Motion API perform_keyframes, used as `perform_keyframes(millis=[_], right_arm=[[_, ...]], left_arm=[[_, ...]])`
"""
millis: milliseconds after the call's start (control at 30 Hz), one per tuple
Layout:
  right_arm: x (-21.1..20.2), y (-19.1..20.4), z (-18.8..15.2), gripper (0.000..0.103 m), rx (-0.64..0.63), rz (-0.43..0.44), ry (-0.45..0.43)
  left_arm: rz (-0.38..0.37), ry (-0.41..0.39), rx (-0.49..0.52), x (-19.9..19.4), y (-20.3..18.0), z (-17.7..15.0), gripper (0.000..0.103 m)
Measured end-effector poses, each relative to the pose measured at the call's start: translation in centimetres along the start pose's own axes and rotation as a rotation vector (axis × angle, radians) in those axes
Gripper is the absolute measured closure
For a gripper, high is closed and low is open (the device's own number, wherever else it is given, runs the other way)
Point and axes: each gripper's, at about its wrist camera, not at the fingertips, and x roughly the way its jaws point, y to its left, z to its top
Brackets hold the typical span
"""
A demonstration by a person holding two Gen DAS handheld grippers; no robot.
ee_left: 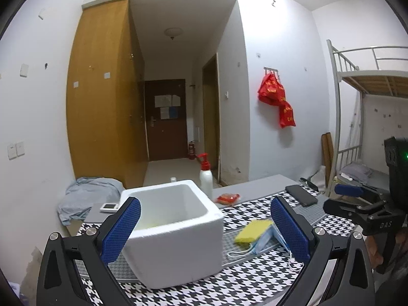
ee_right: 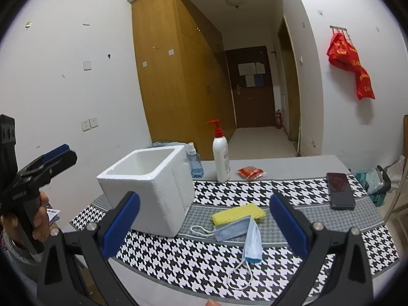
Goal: Organize soft objects
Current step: 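Move the right tool down to the blue face mask on the table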
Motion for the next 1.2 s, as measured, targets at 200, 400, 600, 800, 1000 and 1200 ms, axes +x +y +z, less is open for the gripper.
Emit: perform_keyframes(millis=[200,400,600,800,1000,1200], right_arm=[[-0.4,0.3,-0.5,0.001,-0.018,0.012,0.014],[-0.6,-0.2,-1.2,0.001,-0.022,-0.018,0.029],[-0.3,-0.9,-2.1,0.001,-0.025,-0.041,0.045],[1.1,-1.6,-2.9,0.001,-0.02,-0.043,0.072],[3.3,-2.0,-3.9,0.001,-0.024,-0.06,0.113],[5.8,-2.4,-5.3,0.001,-0.039,-0.081,0.193]], left_arm=[[-0.023,-0.03,0.016,-0.1,-1.1,-0.7,0.001],[-0.032,-0.022,0.017,0.5,-1.9,-1.8,0.001],[-0.059,0.016,0.014,1.7,-2.6,-3.1,0.001],[-0.085,0.037,0.017,2.8,-2.5,-4.3,0.001],[-0.132,0.079,-0.002,4.5,-2.1,-5.8,0.001],[-0.184,0.119,-0.013,5.9,-2.3,-7.0,0.001]])
